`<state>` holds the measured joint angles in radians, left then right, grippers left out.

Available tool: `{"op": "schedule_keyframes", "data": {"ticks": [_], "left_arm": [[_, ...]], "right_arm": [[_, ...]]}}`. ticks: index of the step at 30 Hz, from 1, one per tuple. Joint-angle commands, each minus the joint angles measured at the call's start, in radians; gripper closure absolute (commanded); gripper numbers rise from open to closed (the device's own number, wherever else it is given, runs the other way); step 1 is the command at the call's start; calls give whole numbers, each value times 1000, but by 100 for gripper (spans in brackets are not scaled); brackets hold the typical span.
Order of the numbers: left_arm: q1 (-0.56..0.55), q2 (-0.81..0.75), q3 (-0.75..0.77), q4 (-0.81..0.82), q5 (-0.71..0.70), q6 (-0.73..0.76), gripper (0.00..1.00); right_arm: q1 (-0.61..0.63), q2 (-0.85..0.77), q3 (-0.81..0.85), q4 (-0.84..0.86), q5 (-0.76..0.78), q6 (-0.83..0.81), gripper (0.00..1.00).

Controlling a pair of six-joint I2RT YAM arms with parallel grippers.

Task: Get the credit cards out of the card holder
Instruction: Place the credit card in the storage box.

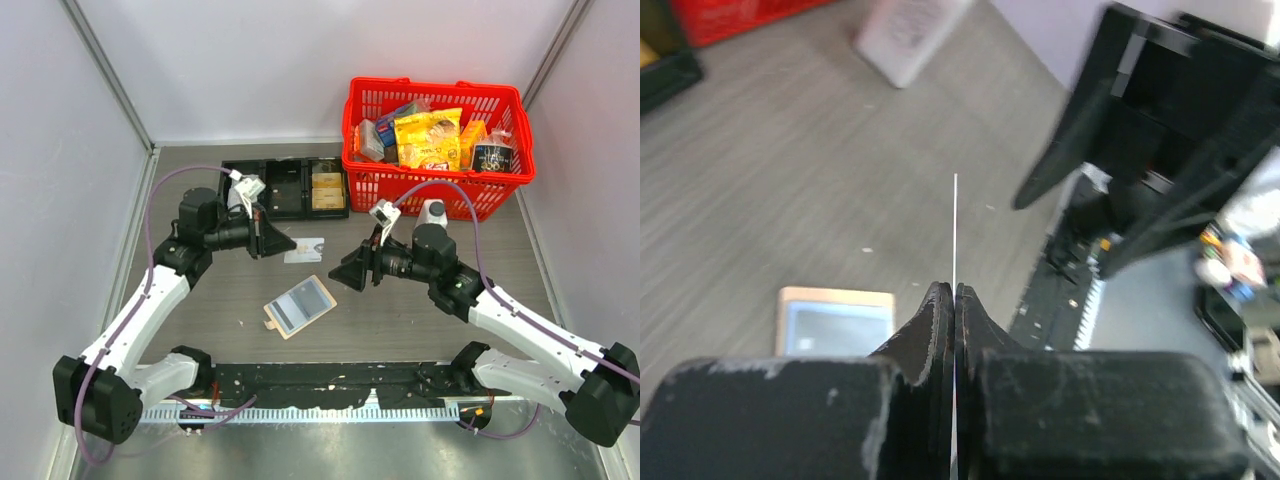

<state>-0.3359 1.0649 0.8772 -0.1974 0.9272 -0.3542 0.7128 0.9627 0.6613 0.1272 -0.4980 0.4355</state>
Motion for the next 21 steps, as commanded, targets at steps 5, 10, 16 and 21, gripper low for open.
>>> {"op": "schedule_keyframes", "data": {"ticks": [5,10,16,21], "left_arm": [[78,18,104,-192,-639,101,100],[139,119,189,-260,-916,126,100],[201,300,330,-255,-1012,173,100],[215,469,486,-284,-998,213,100]], "right_arm": [[-3,-27,69,-234,200,-66,26],[-3,-73,34,-261,268,-69,22],[-4,-113,-5,-270,329,-90,21],[-3,-120,-19,-253,290,-96,22]]}}
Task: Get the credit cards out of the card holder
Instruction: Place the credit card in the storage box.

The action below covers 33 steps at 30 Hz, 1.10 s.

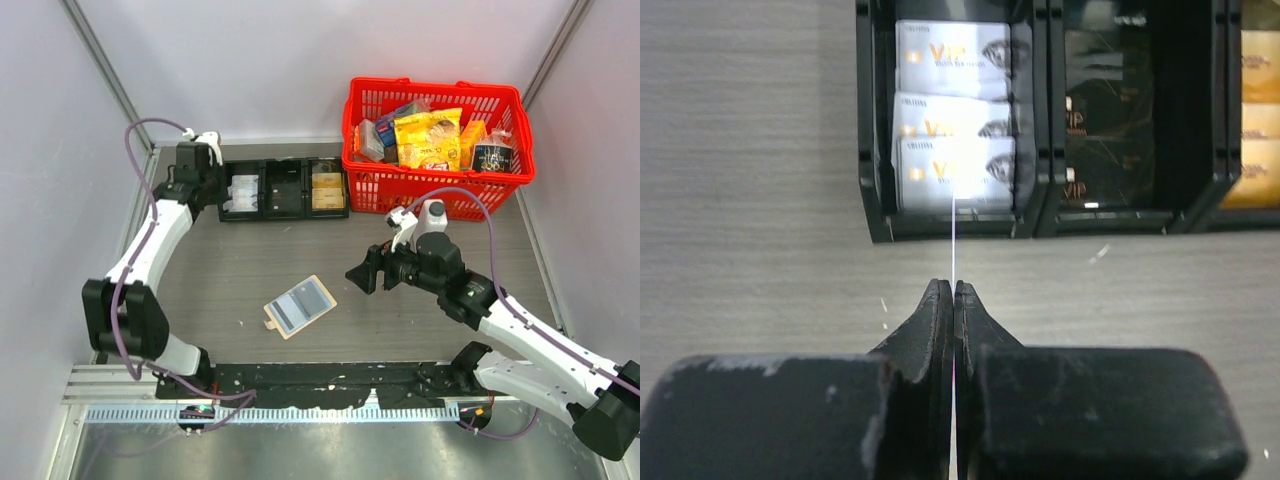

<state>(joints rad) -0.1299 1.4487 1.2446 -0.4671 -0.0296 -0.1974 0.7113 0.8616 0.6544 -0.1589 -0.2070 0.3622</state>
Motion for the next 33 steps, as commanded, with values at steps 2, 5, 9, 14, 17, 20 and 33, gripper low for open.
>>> {"op": "schedule_keyframes", "data": {"ticks": [2,5,9,14,17,20,33], "left_arm": [[18,157,176,-21,-21,70,100],[22,252,269,-51,6,98,100],[32,354,351,-79,129,118,100],[39,443,398,-74,235,110,100],[50,481,421,-79,296,110,100],[59,522,446,-93,336,110,100],[64,605,608,-214,-15,121,70]], "right_arm": [[-1,-24,-18,38,-14,-23,22],[-1,-42,-24,41,-22,-29,22],[1,-52,-25,35,-22,-32,22],[-1,-39,-7,12,-8,-32,22],[-1,-38,-1,-1,-6,-32,22],[-1,-38,-12,1,6,-31,22],[-1,5,-4,-1,23,-25,22]]}}
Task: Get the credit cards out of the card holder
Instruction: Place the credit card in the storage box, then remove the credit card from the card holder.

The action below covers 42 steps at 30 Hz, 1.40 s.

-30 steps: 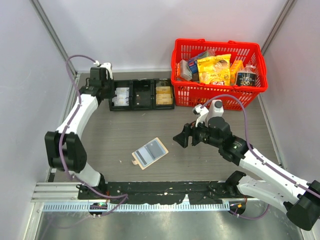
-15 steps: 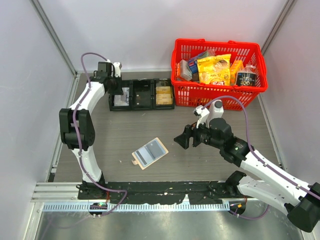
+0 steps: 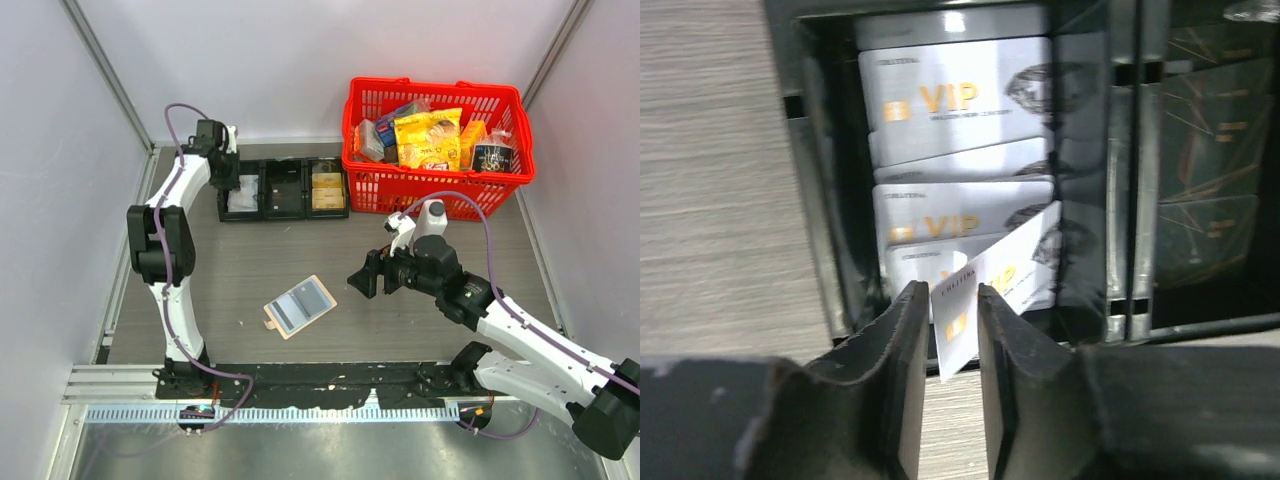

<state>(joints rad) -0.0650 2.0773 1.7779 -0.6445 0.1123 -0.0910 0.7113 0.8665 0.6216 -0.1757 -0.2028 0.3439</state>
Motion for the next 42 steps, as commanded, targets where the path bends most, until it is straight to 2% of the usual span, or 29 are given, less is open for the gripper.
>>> {"op": "schedule_keyframes", "data": {"ticks": [1,6,11,15,18,21,23,24,29,34,42], "left_arm": [[-5,-31,87,-41,-174,14,69],[-76,-94,146,-75,-287,2,65],[-183,-236,115,-135,-434,-114,62],[-288,-393,-42,-167,-493,-242,56],[-372,-540,-197,-161,-513,-329,39],[-433,-676,-339,-172,-499,-426,37],[-459,-765,-452,-169,-464,-489,20],[-478,-810,-500,-172,-459,-531,19],[-545,-977,-767,-107,-367,-680,21],[-591,-1054,-992,-37,-336,-774,26],[-625,-1063,-1158,57,-274,-825,31]], "right_arm": [[-1,0,30,13,23,-5,22],[-3,26,53,-13,51,10,22],[-1,98,104,-63,86,41,22],[14,175,145,-87,114,61,23],[34,210,174,-94,146,78,25],[69,271,196,-119,193,102,29],[108,313,214,-134,260,113,32],[140,331,228,-140,291,115,32],[269,486,308,-197,422,151,35],[359,640,398,-238,494,210,41],[398,762,457,-262,566,271,42]]}}
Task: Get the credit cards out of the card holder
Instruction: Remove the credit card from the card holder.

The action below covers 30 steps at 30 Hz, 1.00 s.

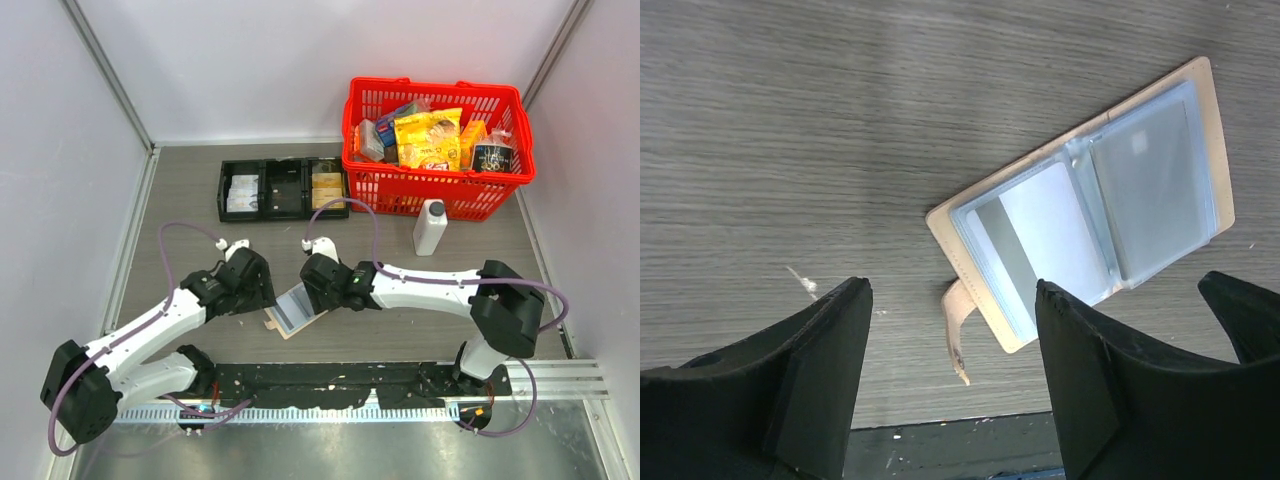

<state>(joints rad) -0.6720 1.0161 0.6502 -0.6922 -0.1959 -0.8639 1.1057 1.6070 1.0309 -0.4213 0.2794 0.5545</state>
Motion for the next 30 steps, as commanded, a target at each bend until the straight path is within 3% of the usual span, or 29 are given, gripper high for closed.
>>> {"op": "schedule_keyframes", "data": {"ticks": [1,7,12,30], "left_arm": [[-24,12,-44,118,42,-55,31],[-40,65,-86,175,56,-84,38],[-55,91,-98,204,66,-99,43],[-72,171,-121,255,85,-135,50]], "right_arm": [[3,27,50,-14,89,64,42],[6,74,52,13,72,88,43],[11,113,51,35,67,87,51],[13,105,8,76,69,136,59]]}}
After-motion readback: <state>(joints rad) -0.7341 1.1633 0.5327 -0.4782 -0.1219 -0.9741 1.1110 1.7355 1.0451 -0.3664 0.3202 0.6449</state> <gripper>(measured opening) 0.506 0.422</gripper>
